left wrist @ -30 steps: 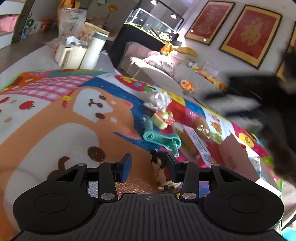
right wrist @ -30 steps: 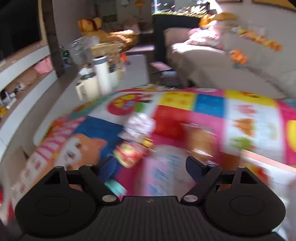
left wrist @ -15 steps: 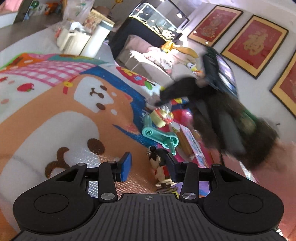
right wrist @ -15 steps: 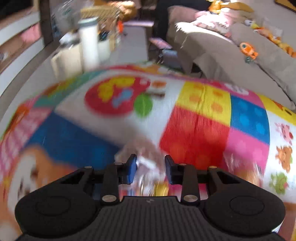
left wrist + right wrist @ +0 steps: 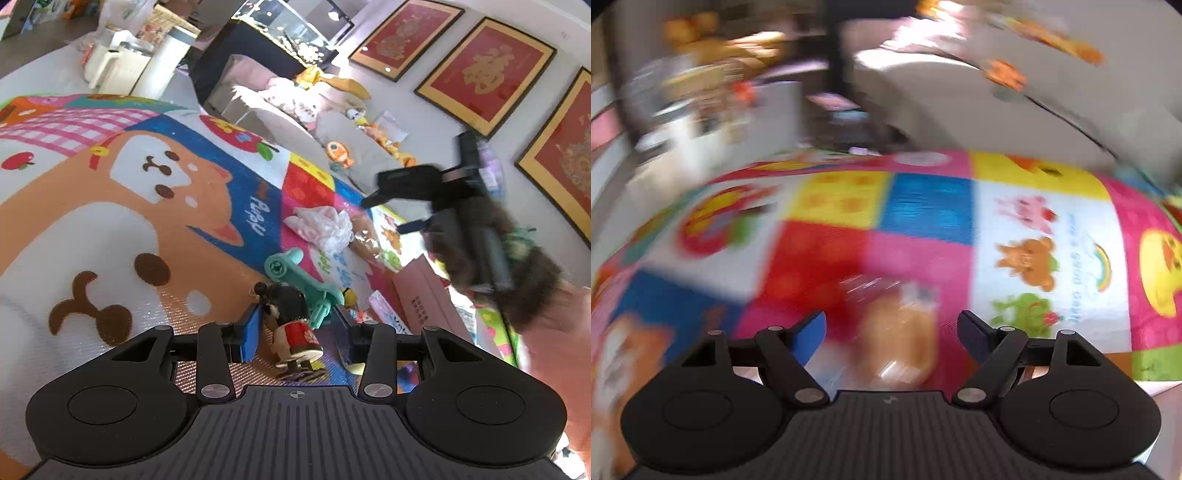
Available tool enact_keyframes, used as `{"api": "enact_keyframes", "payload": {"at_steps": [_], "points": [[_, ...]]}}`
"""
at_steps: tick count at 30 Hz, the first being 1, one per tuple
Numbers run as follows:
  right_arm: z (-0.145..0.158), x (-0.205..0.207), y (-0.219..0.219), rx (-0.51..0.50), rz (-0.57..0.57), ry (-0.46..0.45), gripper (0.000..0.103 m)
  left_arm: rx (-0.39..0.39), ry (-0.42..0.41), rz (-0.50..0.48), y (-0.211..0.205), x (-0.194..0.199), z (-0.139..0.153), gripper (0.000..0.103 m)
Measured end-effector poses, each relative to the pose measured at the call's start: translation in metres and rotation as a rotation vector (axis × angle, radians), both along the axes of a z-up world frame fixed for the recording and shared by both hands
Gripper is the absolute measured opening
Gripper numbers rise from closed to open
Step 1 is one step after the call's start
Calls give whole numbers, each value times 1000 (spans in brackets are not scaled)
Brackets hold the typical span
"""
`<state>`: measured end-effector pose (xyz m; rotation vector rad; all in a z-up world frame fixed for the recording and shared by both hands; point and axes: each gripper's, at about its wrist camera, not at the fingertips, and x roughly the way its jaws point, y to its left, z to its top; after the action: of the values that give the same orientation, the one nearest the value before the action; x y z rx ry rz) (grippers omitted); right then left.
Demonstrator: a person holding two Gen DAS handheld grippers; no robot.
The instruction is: Organize objects
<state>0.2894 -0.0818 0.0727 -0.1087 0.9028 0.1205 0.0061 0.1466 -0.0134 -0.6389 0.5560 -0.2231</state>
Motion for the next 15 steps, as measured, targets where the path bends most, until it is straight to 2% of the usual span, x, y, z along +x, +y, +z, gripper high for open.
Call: {"api": "enact_keyframes", "payload": {"at_steps": [3, 4, 5, 9, 12, 13, 15], "points": [[-25, 19, 3, -28, -20, 51, 77, -28, -8, 11, 5, 2, -2, 45], [-31, 14, 8, -34, 2, 68, 63, -35, -10, 16, 6, 2, -2, 45], [-39, 9, 15, -43, 27, 103, 57, -38, -12, 21, 7, 2, -2, 45], [-36, -45, 22, -106, 128, 99, 55, -44, -16, 30, 8, 2, -2, 45], [-28, -95, 8, 0, 179, 163, 54, -51, -16, 29, 9, 3, -2, 45], [-20, -115, 2, 32, 192, 134, 54, -57, -16, 28, 10, 3, -2, 45], [4, -164, -10, 45, 251, -2, 54, -65, -22, 31, 11, 2, -2, 45]]}}
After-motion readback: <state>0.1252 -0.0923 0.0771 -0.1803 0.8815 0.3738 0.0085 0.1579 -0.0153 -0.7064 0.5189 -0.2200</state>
